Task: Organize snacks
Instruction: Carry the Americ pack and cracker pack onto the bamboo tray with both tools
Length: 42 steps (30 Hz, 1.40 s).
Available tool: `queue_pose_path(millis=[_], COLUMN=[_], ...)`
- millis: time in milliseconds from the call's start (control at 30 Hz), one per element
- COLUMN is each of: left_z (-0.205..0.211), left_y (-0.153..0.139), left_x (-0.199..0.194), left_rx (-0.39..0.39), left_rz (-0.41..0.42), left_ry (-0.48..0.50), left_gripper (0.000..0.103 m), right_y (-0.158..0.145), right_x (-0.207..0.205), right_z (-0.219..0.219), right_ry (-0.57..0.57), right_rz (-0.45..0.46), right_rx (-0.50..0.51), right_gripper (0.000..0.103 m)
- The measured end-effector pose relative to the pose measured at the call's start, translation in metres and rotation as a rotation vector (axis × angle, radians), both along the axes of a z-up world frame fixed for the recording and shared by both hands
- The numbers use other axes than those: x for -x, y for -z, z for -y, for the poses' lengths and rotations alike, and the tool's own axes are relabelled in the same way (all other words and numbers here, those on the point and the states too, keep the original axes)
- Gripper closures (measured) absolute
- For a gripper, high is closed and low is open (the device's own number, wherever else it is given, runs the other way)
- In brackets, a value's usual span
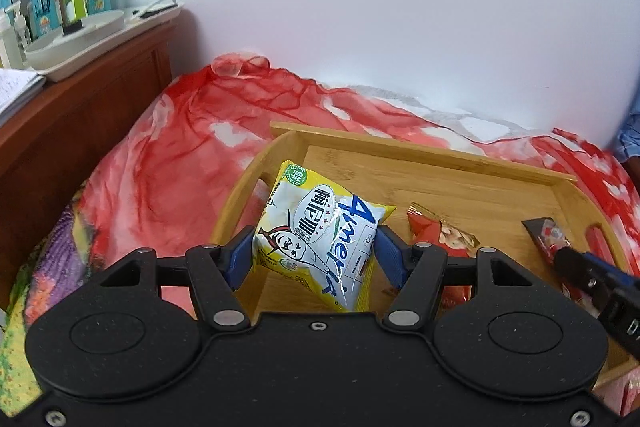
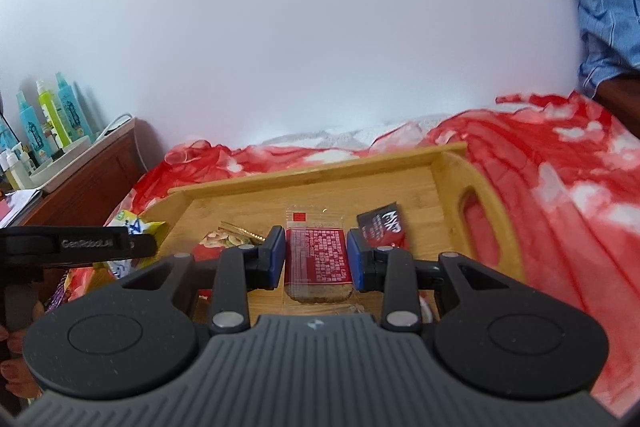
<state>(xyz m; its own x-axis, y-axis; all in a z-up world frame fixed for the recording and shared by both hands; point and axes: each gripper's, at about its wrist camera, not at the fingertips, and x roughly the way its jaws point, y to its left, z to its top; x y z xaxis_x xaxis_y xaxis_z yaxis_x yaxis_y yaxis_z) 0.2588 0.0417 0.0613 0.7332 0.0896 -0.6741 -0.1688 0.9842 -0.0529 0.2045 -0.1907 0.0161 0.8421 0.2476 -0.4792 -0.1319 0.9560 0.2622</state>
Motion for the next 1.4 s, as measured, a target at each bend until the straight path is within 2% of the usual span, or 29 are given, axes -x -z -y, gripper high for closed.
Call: queue_pose_path(millis=[133,500,700,1400], left_z=[0.004,0.019,0.02,0.024], left_y=[0.007,0.024,0.027,0.032], left_x=[-0.008,-0.021,-0.025,-0.026], left_rx=[0.011,-0.012,-0.026,-0.059], left_rz=[-0.017,-0.043,-0.049,-0.041], left_ry=[-0.001,0.015,0.018,0.04], left_gripper=[0.041,0.041,0.041,0.041], right_y=[0.005,0.019,0.021,0.024], right_x=[-0.007,-0.024,-0.023,-0.022], right_z=[-0.006,-0.002,-0.005,-0.011], right_ry=[0.014,0.04,0.029,0.011], right_rz=[-0.007,-0.058,-0.042,-0.029], right_rx=[0.029,0.03,0.073,0.108], right_gripper=[0.065,0.065,0.065,0.064])
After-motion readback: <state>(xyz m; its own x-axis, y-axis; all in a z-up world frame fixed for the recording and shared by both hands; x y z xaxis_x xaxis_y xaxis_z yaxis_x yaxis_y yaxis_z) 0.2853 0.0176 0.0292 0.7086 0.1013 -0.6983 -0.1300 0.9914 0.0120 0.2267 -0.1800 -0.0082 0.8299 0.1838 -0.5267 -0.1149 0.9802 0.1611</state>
